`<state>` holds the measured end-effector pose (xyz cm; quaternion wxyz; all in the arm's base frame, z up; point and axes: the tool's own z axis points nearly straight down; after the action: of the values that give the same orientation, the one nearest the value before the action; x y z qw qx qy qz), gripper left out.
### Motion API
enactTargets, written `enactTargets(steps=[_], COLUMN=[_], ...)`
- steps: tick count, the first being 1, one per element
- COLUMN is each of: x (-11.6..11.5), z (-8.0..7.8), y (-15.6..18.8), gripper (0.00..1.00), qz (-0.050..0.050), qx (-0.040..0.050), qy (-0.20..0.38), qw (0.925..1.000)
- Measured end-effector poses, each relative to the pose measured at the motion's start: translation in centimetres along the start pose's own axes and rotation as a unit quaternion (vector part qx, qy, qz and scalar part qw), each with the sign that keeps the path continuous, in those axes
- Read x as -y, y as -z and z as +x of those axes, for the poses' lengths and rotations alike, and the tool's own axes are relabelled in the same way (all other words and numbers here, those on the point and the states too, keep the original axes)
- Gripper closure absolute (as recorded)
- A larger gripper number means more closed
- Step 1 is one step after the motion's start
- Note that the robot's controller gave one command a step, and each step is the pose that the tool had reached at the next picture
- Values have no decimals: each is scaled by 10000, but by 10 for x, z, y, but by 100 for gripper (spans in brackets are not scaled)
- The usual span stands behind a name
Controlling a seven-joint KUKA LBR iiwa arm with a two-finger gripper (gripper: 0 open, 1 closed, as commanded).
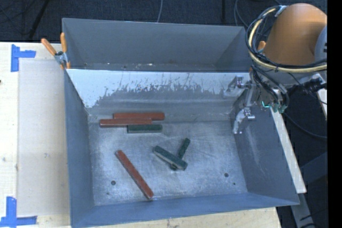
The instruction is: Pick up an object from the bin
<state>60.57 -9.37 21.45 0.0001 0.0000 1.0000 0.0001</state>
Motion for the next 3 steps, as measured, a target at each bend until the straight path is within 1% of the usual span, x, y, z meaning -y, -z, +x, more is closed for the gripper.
enactTargets(steps=[1,2,3], x=[-32,-46,-87], z=[27,34,42], y=[-45,-105,-137], gripper=[0,0,100], qz=[10,-2,48], qx=[30,17,62], qy=[212,611,2287], qw=[9998,9981,9735])
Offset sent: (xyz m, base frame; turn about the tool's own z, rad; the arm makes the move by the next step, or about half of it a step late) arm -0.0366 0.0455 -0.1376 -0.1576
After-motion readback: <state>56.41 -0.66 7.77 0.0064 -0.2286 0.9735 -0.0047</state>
